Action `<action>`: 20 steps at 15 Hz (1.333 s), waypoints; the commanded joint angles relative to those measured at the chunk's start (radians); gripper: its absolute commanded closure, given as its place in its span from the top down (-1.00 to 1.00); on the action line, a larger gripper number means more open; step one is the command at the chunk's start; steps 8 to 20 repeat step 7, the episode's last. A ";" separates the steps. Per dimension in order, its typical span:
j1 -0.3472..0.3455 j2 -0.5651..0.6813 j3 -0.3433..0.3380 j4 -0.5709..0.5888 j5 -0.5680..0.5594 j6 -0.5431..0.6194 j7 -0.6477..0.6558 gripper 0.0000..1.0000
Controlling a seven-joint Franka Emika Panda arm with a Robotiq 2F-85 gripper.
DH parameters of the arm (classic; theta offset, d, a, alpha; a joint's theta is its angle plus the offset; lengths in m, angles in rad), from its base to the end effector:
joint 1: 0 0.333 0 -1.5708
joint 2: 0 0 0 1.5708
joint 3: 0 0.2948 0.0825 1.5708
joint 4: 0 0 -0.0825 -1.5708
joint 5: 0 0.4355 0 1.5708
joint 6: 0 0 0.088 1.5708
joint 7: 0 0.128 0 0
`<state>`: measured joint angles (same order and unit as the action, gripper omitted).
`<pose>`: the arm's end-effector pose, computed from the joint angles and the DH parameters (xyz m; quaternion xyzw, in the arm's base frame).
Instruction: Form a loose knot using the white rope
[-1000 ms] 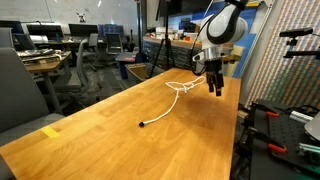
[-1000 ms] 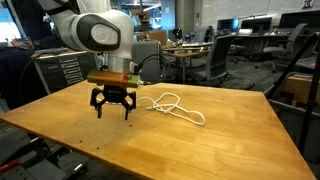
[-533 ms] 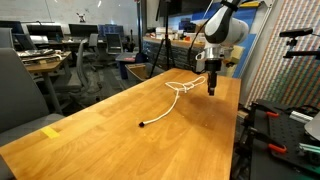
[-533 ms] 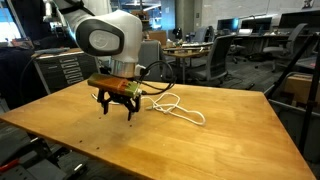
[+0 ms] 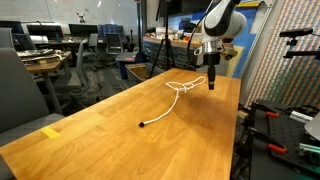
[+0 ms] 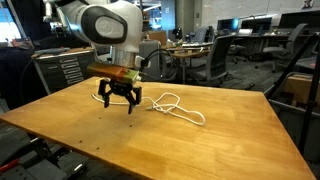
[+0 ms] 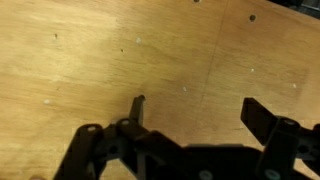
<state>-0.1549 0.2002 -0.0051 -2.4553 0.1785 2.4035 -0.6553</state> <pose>0.4640 -0.0713 0.1132 -0.9759 -0.1715 0.0948 0.0962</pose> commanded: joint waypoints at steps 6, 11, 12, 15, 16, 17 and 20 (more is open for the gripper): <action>0.009 -0.262 -0.084 0.047 0.060 -0.279 -0.004 1.00; 0.010 -0.281 -0.089 0.045 0.060 -0.292 -0.004 1.00; 0.010 -0.281 -0.089 0.045 0.060 -0.292 -0.004 1.00; 0.010 -0.281 -0.089 0.045 0.060 -0.292 -0.004 1.00; 0.010 -0.281 -0.089 0.045 0.060 -0.292 -0.004 1.00; 0.010 -0.281 -0.089 0.045 0.060 -0.292 -0.004 1.00; 0.010 -0.281 -0.089 0.045 0.060 -0.292 -0.004 1.00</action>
